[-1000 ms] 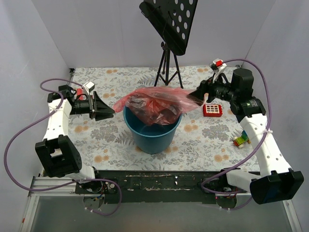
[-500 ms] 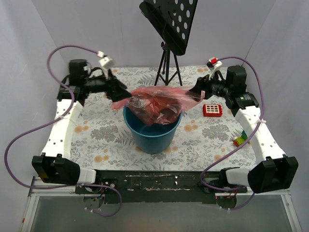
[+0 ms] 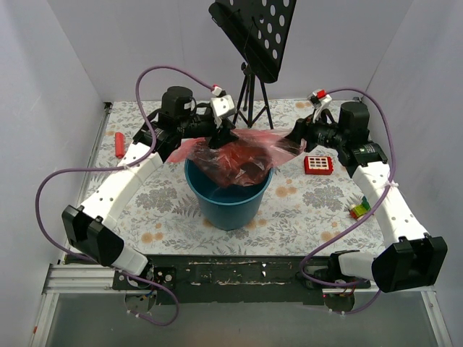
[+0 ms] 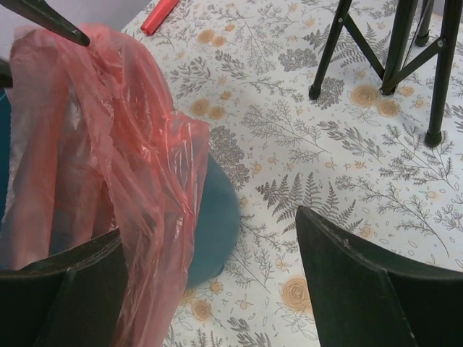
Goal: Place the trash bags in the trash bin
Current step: Place the trash bag in the trash bin.
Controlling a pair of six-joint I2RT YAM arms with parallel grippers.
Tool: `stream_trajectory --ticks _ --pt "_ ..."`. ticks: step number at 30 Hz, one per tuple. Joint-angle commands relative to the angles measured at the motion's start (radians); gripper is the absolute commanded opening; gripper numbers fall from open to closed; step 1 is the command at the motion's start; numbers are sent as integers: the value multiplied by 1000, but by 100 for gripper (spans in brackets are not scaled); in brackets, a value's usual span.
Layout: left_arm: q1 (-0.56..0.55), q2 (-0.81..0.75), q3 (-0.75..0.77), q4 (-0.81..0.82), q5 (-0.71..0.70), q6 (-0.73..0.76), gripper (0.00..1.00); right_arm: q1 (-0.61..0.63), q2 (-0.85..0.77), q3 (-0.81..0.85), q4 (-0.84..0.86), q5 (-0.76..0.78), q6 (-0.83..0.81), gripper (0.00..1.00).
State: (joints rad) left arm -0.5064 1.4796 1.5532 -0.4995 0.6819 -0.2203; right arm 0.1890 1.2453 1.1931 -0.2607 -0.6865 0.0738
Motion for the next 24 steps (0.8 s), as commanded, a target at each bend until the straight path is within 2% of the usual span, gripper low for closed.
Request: stream_trajectory --ticks 1,4,11,16,20,24 --pt "-18 4 47 35 -81 62 27 -6 -29 -21 57 -27 29 81" --pt "-24 -4 65 -16 -29 64 0 -6 -23 -29 63 -28 50 81" --pt "-24 -133 117 -190 82 42 0 -6 6 -3 46 -34 92 77" --pt "-24 -197 162 -439 152 15 0 -6 -15 -24 41 -74 130 76" --pt "-26 -268 104 -525 231 -83 0 -6 -26 -53 46 -88 147 75" --pt "-27 -337 1 -582 294 -128 0 -6 -29 -64 51 -148 143 68"
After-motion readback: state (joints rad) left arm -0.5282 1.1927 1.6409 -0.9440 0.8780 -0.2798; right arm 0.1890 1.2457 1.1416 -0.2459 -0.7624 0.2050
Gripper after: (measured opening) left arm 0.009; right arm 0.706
